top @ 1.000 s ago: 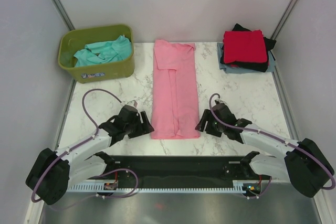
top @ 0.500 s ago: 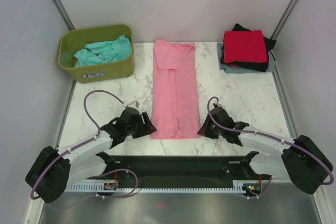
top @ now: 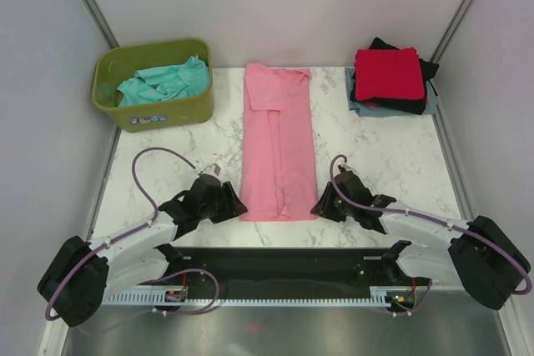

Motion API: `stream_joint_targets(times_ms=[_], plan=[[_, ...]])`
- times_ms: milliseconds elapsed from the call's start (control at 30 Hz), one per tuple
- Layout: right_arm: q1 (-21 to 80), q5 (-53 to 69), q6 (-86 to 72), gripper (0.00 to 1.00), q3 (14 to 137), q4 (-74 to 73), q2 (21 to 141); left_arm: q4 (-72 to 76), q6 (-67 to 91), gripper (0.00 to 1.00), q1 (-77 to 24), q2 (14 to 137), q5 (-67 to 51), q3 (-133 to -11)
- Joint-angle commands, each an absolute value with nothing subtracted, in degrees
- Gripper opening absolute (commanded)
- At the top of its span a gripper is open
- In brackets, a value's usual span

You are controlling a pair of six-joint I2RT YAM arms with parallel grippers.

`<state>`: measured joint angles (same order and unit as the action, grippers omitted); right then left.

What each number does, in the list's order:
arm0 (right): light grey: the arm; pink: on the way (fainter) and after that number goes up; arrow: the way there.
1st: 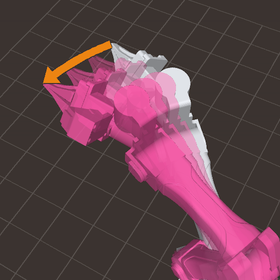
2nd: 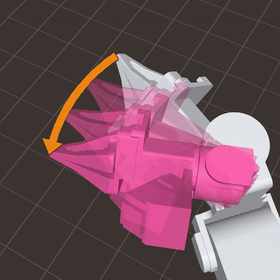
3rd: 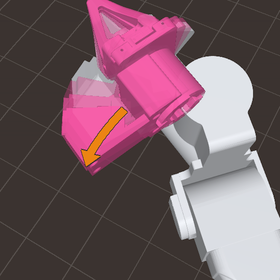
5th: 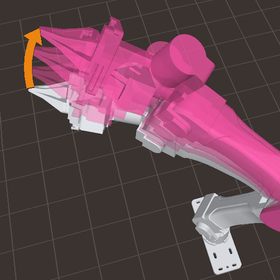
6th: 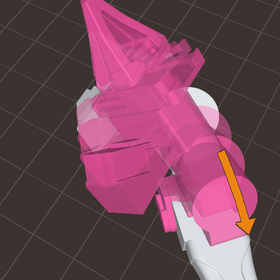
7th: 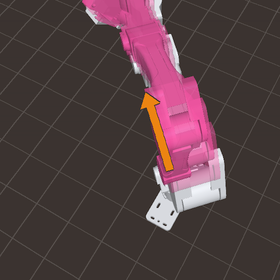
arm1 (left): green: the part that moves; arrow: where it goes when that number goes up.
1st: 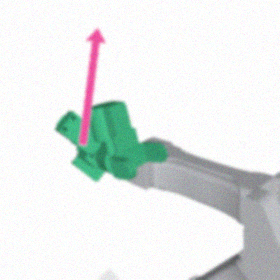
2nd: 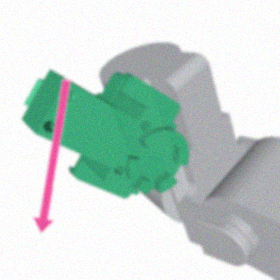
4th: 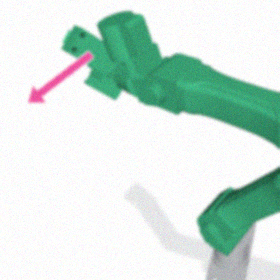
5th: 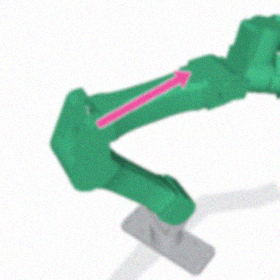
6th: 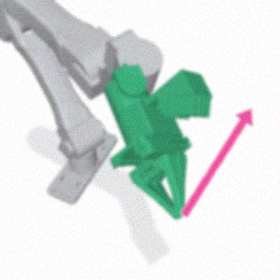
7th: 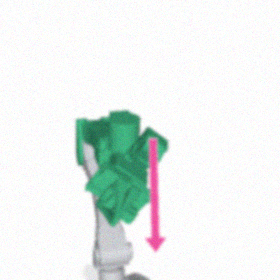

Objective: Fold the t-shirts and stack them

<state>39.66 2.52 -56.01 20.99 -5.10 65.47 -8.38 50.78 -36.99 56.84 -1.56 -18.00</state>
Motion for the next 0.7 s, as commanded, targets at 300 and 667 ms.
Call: stream_joint_targets(times_ms=[300,667], plan=[[40.17,2.73,-56.34,0.18,19.25,-2.81,66.88,-6.51,52.56,0.37,-37.88,59.85,-0.18,-17.31],[40.17,3.25,-54.93,0.0,18.46,-2.9,65.92,-8.42,51.15,0.02,-41.04,58.72,1.39,-19.24]])
